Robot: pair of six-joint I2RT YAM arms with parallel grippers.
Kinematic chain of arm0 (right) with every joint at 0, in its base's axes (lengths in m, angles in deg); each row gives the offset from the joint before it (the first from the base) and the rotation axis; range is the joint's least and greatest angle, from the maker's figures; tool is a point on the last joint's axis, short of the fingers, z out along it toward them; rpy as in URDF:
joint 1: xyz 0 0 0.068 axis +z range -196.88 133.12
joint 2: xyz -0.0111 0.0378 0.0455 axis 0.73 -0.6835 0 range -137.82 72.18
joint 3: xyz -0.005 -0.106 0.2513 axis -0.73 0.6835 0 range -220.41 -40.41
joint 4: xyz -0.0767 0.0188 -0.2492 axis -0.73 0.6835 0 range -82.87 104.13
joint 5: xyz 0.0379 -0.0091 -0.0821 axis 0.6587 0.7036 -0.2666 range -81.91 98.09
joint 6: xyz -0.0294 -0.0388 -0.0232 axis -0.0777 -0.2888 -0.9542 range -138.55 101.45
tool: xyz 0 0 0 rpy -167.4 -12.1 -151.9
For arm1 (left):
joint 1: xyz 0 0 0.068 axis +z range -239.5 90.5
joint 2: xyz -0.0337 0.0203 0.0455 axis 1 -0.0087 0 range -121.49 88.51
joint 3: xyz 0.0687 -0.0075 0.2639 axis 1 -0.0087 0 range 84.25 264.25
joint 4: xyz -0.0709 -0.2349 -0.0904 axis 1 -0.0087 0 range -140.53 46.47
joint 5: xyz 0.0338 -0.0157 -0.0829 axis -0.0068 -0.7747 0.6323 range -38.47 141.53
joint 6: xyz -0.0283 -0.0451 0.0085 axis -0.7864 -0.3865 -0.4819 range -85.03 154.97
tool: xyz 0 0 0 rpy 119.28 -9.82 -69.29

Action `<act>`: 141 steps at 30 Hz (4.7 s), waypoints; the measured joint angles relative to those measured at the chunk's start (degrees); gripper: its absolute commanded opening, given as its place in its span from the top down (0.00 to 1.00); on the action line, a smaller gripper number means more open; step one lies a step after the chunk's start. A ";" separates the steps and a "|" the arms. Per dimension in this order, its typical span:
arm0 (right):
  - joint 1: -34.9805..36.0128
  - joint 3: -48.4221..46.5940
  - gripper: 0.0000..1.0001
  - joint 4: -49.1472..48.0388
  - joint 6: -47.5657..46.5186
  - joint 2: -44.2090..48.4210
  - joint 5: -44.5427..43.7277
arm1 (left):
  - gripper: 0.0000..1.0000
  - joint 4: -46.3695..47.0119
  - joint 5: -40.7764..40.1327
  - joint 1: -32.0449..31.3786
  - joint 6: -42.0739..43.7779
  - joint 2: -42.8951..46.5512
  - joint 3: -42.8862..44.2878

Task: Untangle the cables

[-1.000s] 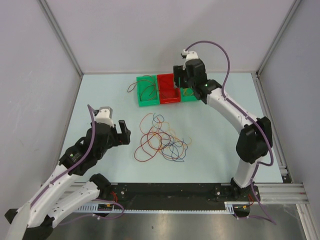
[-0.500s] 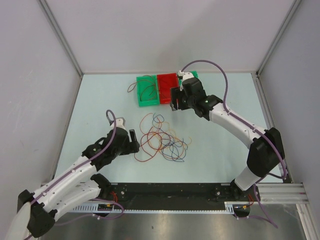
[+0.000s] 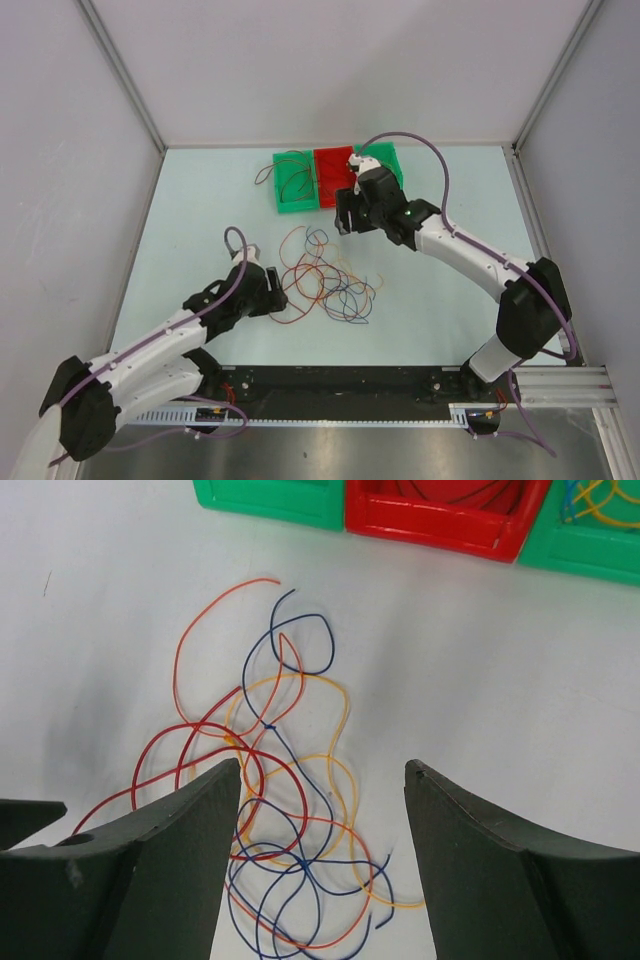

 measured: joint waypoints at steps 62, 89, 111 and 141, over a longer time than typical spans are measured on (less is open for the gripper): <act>-5.79 3.37 0.27 -2.58 8.22 7.74 10.69 | 1.00 -12.02 -9.53 1.25 12.79 2.54 31.65; 4.61 6.19 0.00 -34.12 46.07 -2.01 29.40 | 1.00 -5.14 -6.38 1.25 11.32 2.49 25.83; 6.14 6.16 0.40 -41.13 57.20 -9.03 24.11 | 1.00 -2.14 -2.47 1.22 10.16 6.32 21.73; 0.81 -10.21 1.00 -32.59 49.51 -17.22 32.83 | 0.10 -12.35 -7.39 -2.80 11.15 5.88 26.93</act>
